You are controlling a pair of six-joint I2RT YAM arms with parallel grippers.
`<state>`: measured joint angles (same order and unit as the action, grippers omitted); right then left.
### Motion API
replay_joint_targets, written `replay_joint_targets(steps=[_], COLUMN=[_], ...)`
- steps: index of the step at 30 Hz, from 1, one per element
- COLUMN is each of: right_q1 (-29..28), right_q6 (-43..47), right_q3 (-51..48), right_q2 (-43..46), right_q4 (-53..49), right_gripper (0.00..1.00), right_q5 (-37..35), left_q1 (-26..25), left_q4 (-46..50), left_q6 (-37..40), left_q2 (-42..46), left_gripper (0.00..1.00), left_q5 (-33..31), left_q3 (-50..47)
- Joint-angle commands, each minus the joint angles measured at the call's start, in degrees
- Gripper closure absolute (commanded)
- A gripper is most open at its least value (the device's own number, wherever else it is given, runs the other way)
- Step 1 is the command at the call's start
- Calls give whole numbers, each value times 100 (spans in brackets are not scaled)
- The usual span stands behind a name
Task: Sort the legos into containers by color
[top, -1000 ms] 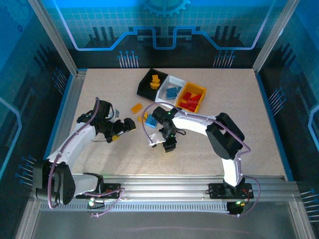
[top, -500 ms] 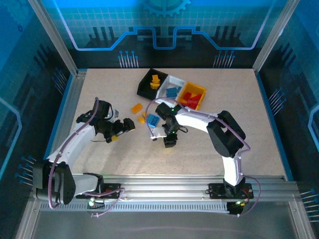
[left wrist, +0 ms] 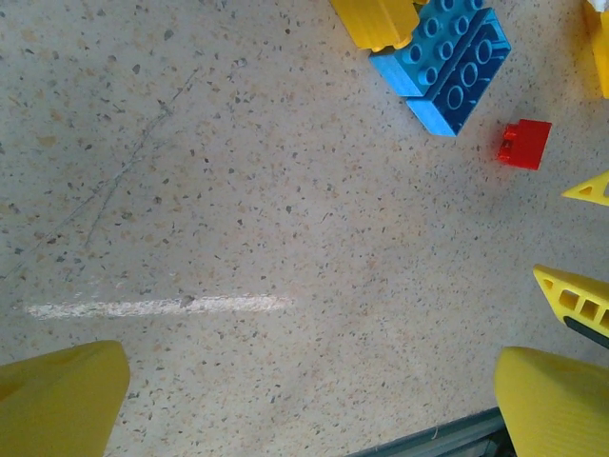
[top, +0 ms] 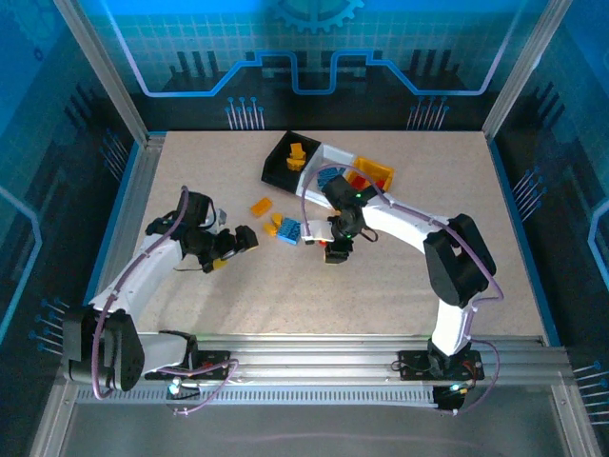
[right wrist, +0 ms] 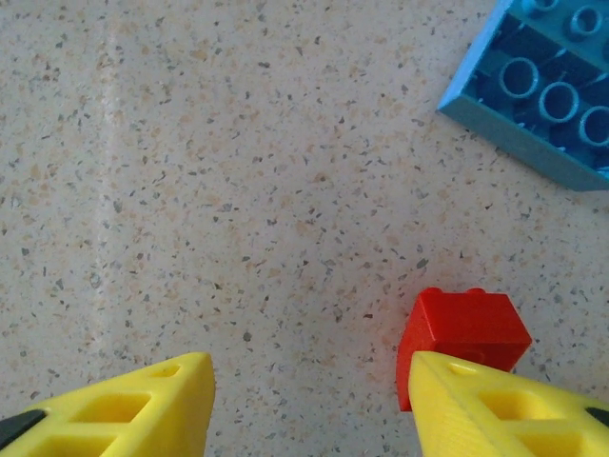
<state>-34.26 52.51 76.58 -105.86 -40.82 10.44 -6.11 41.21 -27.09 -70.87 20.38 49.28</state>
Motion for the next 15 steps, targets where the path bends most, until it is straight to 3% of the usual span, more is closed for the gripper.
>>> replay_joint_targets(steps=[1, 9, 13, 14, 15], right_q1=[182, 409, 517, 534, 544], right_q6=[-459, -648, -826, -875, -909], right_q3=[96, 203, 281, 315, 353], right_q2=[-130, -284, -414, -453, -504], right_q4=[253, 452, 521, 516, 512], right_gripper=[40, 32, 15, 1, 0], right_q5=[-44, -33, 7, 34, 54], left_q1=[57, 57, 57, 57, 57], left_q4=[-14, 17, 3, 3, 9], left_q6=[-78, -87, -86, -93, -93], left_q2=[-19, -50, -76, -93, -108], left_gripper=[1, 1, 1, 1, 1], left_q5=[25, -33, -57, -55, -56], left_q3=[-27, 1, -24, -17, -6])
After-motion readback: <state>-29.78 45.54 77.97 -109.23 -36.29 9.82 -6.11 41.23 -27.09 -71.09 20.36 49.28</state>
